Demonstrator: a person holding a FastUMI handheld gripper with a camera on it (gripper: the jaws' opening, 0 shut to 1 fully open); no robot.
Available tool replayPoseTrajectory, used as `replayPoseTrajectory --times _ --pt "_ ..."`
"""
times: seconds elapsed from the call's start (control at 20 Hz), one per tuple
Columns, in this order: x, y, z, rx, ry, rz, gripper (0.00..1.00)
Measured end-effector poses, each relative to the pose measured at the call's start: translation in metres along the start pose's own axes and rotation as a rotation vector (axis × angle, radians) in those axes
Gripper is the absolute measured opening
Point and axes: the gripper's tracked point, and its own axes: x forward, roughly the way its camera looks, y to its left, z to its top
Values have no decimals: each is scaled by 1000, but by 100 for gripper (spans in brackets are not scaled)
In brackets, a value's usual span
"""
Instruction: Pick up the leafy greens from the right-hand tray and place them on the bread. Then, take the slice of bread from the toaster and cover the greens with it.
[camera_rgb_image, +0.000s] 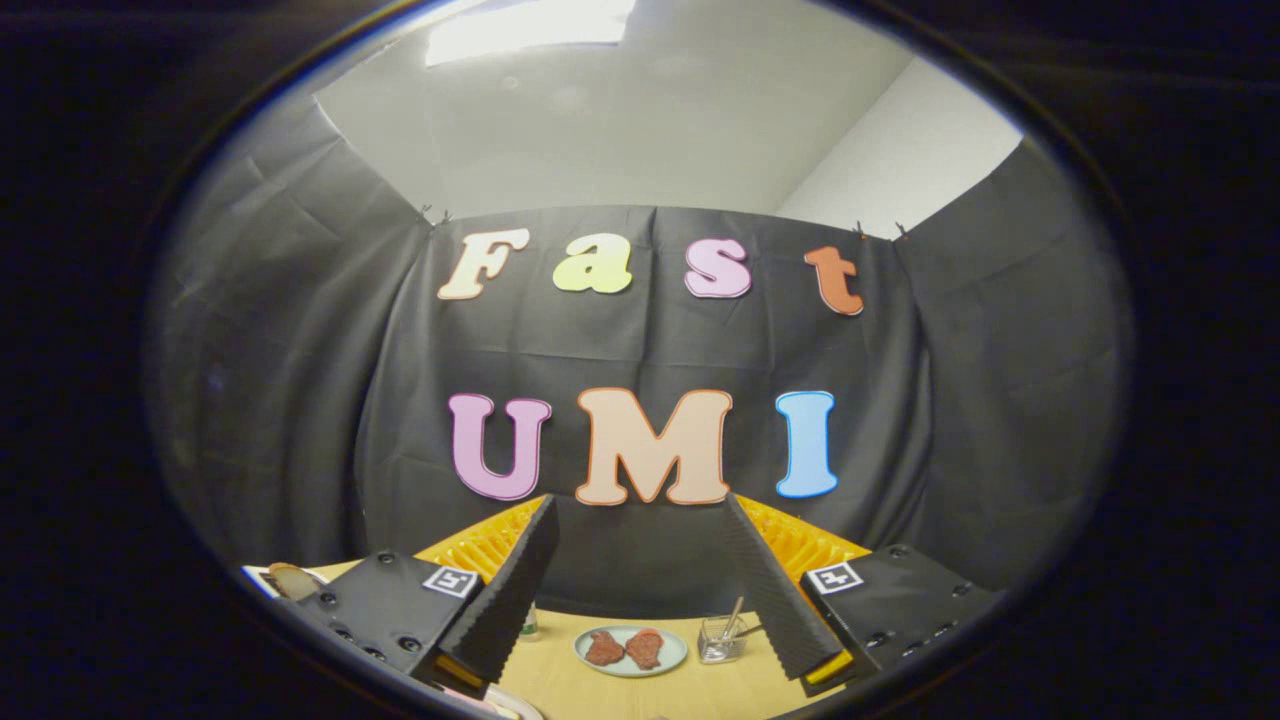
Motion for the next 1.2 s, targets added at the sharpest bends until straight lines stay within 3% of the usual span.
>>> replayPoseTrajectory --times 1.2 --pt "7 3 -15 3 19 13 100"
